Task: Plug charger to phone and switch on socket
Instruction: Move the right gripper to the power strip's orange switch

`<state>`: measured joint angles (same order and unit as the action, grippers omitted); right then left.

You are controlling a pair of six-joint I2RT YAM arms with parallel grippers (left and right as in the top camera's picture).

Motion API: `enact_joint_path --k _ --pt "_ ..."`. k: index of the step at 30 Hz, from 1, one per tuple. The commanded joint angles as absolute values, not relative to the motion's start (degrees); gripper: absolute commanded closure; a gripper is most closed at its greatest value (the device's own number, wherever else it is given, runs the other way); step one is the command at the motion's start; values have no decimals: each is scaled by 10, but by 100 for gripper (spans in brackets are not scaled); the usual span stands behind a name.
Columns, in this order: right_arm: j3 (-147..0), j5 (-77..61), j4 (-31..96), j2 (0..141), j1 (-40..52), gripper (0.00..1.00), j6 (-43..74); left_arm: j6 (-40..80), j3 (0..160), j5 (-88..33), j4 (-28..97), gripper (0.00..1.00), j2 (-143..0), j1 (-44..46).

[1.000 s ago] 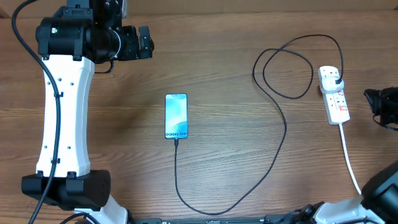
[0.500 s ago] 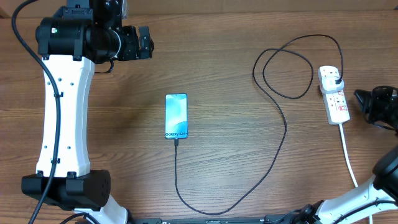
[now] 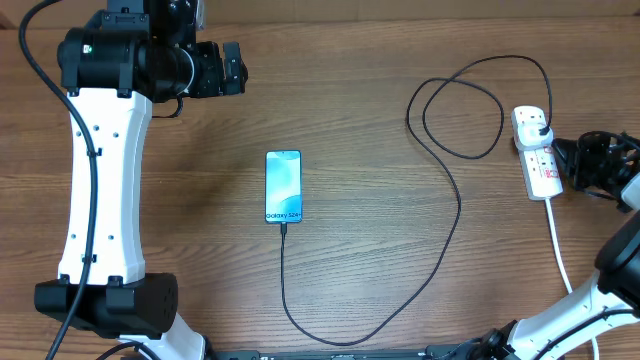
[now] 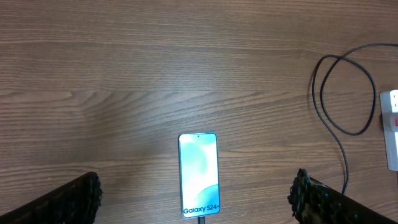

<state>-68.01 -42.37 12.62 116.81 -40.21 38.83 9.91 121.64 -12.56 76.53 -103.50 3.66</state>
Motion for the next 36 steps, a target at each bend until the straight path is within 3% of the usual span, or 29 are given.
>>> enact_joint_path --k 1,36 --pt "-679 -416 123 1190 -397 96 392 90 1219 -120 765 0 -1039 34" --pt "-679 -393 203 1198 -358 96 346 90 1219 -120 765 0 -1039 34"
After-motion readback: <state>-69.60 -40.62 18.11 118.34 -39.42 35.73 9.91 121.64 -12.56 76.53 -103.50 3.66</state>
